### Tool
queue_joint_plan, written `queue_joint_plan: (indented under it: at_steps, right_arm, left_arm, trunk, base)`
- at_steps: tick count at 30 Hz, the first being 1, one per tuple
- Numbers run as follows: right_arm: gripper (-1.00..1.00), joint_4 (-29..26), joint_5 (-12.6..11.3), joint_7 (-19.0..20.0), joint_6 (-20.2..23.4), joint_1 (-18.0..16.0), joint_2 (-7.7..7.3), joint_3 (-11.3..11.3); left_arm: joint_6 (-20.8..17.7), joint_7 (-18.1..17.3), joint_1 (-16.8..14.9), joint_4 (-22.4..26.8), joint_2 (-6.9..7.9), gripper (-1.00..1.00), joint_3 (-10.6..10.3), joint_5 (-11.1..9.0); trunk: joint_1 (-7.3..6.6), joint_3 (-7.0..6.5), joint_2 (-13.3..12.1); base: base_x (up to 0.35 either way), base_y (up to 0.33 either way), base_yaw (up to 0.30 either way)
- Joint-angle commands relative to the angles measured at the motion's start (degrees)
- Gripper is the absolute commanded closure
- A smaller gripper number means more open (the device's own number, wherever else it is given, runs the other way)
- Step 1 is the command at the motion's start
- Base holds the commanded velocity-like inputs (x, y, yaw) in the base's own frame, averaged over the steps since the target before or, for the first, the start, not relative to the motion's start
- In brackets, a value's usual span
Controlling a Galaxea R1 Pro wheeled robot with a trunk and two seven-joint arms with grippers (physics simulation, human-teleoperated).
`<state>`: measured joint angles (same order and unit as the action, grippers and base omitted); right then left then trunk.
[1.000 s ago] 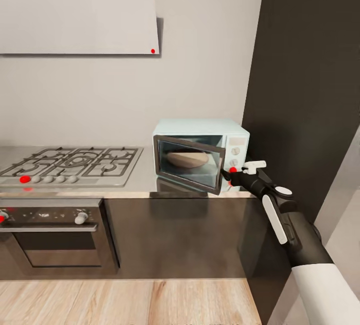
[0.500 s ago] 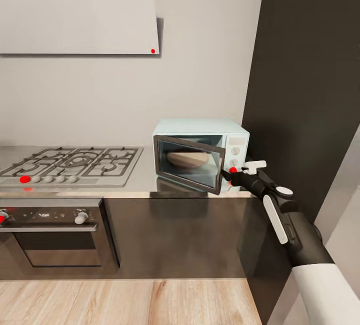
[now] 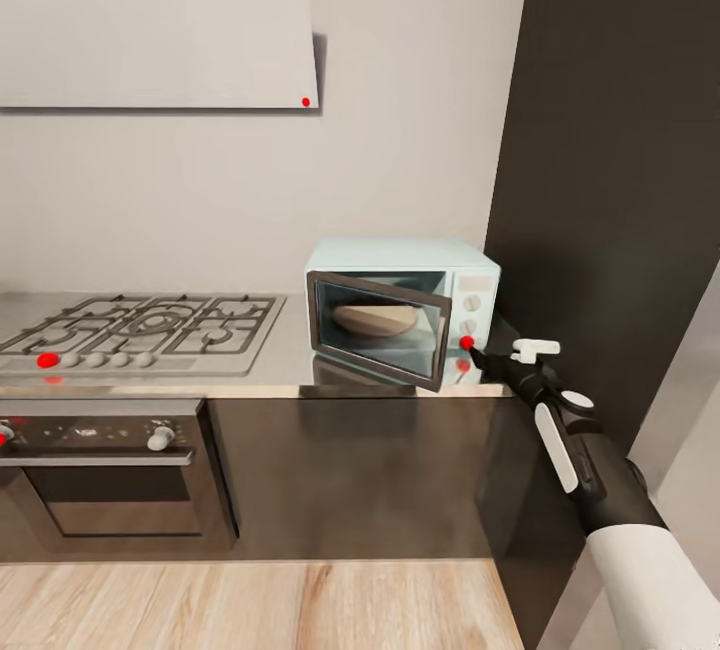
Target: In the kitchen, take the popcorn bag from the countertop, put it into the microwave, and heat it until the popcorn is cooked so the cooked popcorn ends up inside the bag.
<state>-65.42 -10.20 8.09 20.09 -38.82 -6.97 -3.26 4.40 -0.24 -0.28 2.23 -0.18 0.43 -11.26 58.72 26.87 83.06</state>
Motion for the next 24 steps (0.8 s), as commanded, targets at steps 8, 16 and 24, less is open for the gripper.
queue_joint_plan:
  at_steps: [8,16,24]
  right_arm:
    - [-1.0,0.3,-0.3,0.2,0.1,0.0,0.22,0.0]
    - [-1.0,0.3,-0.4,1.1,0.1,0.0,1.04,6.5]
    - [-1.0,0.1,-0.5,2.1,0.1,0.0,1.56,8.2]
  left_arm:
    - [0.2,0.0,-0.1,0.0,-0.03,-1.0,0.0,-0.3]
    - [0.2,0.0,-0.1,0.0,-0.07,-1.0,0.0,-0.3]
    - [0.2,0.0,0.0,0.0,-0.06,-1.0,0.0,-0.3]
  trunk:
    - [0.02,0.06,0.0]
    - [0.02,0.06,0.0]
    - [0.02,0.06,0.0]
  base:
    - [0.142,0.0,0.0]
    - [0.003,0.0,0.0]
    - [0.0,0.0,0.0]
